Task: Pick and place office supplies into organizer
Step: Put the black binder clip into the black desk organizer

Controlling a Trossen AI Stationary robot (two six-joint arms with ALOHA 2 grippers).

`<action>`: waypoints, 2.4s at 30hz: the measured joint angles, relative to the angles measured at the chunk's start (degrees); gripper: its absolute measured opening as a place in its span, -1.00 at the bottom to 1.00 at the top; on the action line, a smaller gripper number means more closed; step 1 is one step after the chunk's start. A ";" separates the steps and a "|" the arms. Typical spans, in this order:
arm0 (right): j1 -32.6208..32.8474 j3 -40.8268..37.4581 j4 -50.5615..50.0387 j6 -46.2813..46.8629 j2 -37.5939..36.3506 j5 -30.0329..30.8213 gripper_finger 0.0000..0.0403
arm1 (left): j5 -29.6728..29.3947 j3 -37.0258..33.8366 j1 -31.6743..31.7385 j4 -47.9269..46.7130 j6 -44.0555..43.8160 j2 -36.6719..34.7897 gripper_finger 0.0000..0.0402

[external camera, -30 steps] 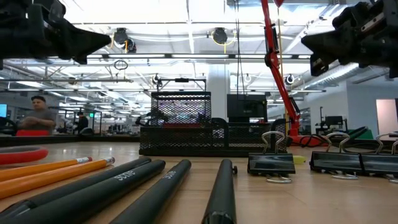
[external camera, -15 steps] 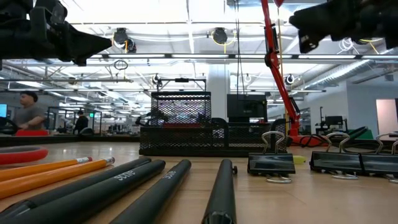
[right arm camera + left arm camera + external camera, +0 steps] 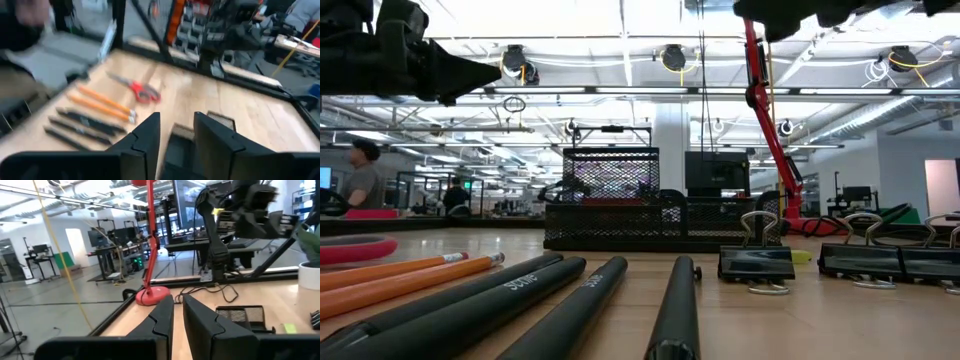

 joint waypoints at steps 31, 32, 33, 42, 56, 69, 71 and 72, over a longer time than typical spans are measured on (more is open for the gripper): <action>18.02 19.20 -6.19 13.15 33.88 17.74 -0.13 | -0.08 0.00 0.03 3.19 2.61 0.00 -0.76; 18.05 19.20 -5.67 13.77 34.31 16.35 -0.14 | -0.08 0.00 0.03 3.20 2.38 -0.02 -0.76; 18.15 19.22 -5.45 14.36 34.78 14.73 -0.15 | -0.08 0.00 0.03 3.18 2.00 0.00 -0.76; 17.65 19.20 -5.52 14.70 38.52 13.43 -0.16 | -0.08 0.00 0.03 3.18 1.54 0.00 -0.76; 15.53 19.16 -3.04 14.81 39.76 13.12 -0.16 | -0.08 0.00 0.05 3.14 1.39 -0.01 -0.76; 15.53 19.17 -2.49 16.75 42.81 11.50 -0.16 | -0.08 0.00 0.05 3.19 1.41 -0.02 -0.76; 15.55 19.13 -2.51 17.33 43.45 11.46 -0.16 | -0.08 0.00 0.05 3.19 1.41 -0.02 -0.76; 15.55 19.15 -2.50 17.53 43.52 11.46 -0.16 | -0.08 0.00 0.05 3.17 1.41 0.00 -0.76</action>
